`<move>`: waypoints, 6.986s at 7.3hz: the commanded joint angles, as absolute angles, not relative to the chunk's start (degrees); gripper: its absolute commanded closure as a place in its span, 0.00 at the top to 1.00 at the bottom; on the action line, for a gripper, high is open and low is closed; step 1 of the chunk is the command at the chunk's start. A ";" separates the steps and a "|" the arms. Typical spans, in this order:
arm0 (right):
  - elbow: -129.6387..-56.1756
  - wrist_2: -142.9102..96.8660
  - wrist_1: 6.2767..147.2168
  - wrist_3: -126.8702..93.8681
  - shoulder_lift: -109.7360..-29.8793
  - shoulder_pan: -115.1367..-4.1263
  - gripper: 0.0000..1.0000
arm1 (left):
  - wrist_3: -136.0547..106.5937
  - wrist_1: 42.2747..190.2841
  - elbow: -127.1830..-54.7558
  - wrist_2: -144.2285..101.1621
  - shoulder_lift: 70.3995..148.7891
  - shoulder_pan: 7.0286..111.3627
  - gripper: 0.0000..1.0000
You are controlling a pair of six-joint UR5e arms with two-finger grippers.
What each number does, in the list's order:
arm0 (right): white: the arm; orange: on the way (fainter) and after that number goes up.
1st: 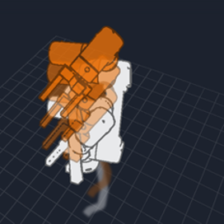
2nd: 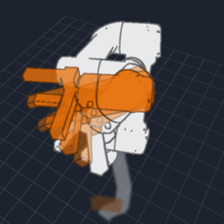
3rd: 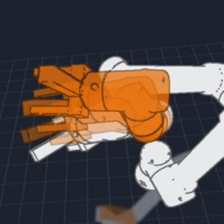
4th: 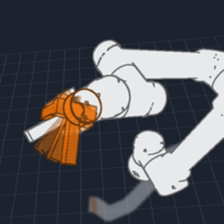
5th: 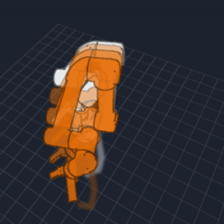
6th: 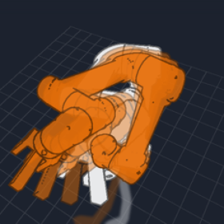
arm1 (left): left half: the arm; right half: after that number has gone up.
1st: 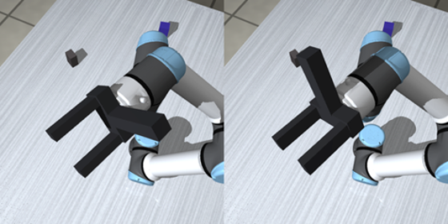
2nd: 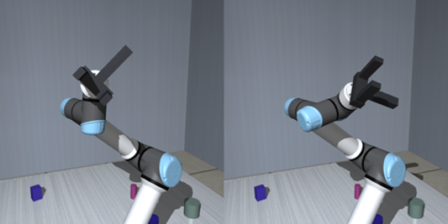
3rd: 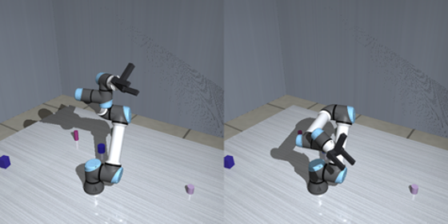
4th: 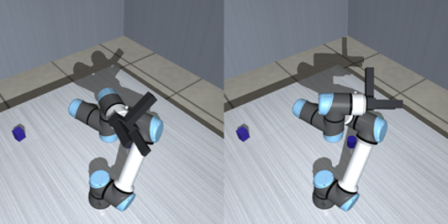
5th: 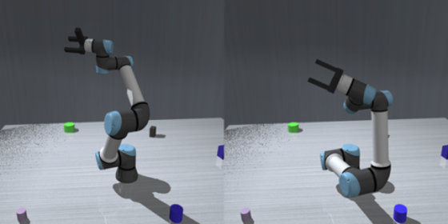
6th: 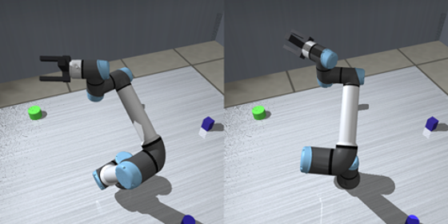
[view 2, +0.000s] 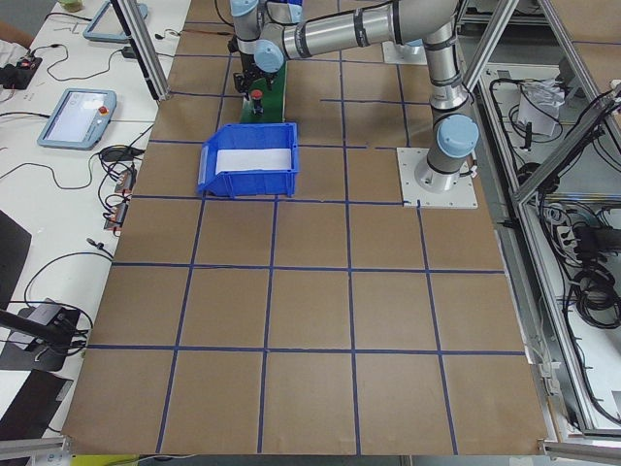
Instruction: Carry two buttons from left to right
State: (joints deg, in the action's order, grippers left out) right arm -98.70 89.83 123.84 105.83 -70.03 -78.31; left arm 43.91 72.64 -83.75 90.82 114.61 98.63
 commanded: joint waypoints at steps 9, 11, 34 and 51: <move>-98.52 89.82 123.66 105.12 -70.05 -78.31 0.98 | 7.56 95.01 -84.55 90.26 91.84 87.98 1.00; -98.53 89.82 123.84 105.20 -69.79 -78.31 0.98 | 6.94 94.83 -85.25 90.08 91.58 87.89 1.00; -98.61 88.95 124.28 104.06 -69.26 -78.40 0.97 | 2.81 92.90 -85.25 90.09 92.55 86.75 1.00; -97.38 89.21 126.12 104.33 -67.94 -80.77 0.94 | 2.81 93.43 -86.13 90.44 92.02 86.92 1.00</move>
